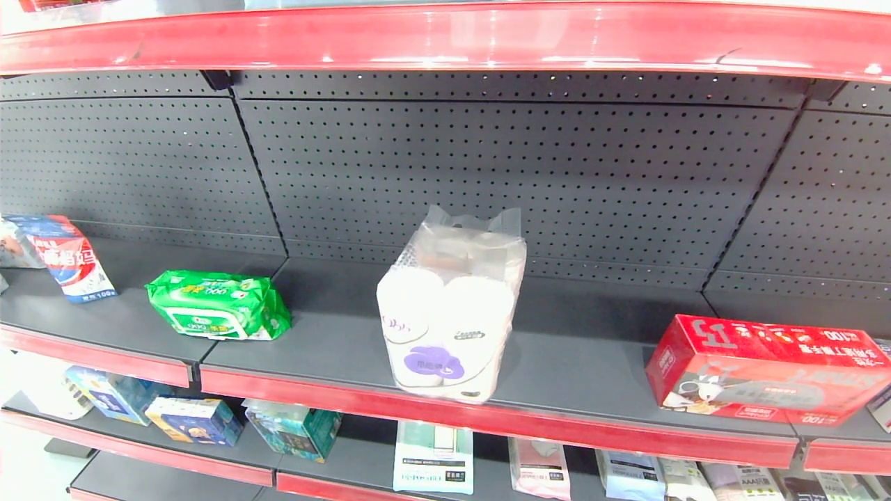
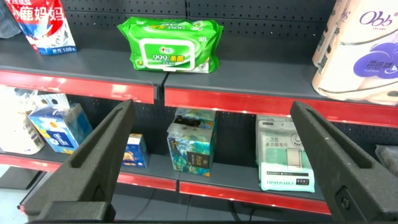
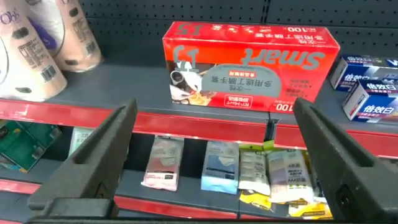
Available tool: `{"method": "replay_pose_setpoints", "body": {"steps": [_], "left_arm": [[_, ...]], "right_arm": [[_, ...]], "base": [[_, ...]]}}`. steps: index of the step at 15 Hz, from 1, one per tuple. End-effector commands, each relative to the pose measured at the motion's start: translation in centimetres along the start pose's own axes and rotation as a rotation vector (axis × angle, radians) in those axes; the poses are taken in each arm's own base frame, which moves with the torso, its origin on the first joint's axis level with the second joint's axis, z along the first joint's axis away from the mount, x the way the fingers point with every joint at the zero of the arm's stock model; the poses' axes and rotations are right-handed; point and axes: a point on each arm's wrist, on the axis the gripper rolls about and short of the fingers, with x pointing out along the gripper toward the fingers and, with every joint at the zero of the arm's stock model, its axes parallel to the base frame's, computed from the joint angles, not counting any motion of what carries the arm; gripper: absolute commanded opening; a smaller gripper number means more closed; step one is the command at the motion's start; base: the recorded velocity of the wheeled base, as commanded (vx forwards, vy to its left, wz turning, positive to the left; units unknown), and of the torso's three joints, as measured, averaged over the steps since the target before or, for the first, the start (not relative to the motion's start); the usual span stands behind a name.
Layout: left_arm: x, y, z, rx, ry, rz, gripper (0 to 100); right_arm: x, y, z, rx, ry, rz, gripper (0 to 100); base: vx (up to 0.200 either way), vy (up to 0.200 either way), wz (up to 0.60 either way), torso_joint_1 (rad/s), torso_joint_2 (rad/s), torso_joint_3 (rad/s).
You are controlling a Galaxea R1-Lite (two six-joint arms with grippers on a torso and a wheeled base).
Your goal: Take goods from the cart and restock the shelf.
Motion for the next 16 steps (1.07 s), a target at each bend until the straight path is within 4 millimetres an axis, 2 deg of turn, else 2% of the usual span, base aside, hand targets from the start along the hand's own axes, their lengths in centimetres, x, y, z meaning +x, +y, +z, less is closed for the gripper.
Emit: {"method": "replay_pose_setpoints", "body": {"steps": [1, 7, 14, 16], "left_arm": [[0.0, 0.0, 0.0, 0.0, 0.0, 0.0, 100], [0.0, 0.0, 0.0, 0.0, 0.0, 0.002, 100], [0.0, 0.0, 0.0, -0.003, 0.0, 0.0, 100], [0.0, 0.0, 0.0, -0.001, 0.0, 0.0, 100]], "right_arm": [[0.01, 0.0, 0.0, 0.001, 0.002, 0.0, 100], [0.01, 0.0, 0.0, 0.002, 0.002, 0.0, 100], [0.01, 0.0, 0.0, -0.001, 0.002, 0.002, 100], [0.01, 0.0, 0.0, 0.001, 0.002, 0.002, 100]], "base": [[0.0, 0.0, 0.0, 0.0, 0.0, 0.0], [0.0, 0.0, 0.0, 0.0, 0.0, 0.0], [0.0, 0.0, -0.6, 0.002, 0.0, 0.0], [0.0, 0.0, 0.0, 0.0, 0.0, 0.0]]}}
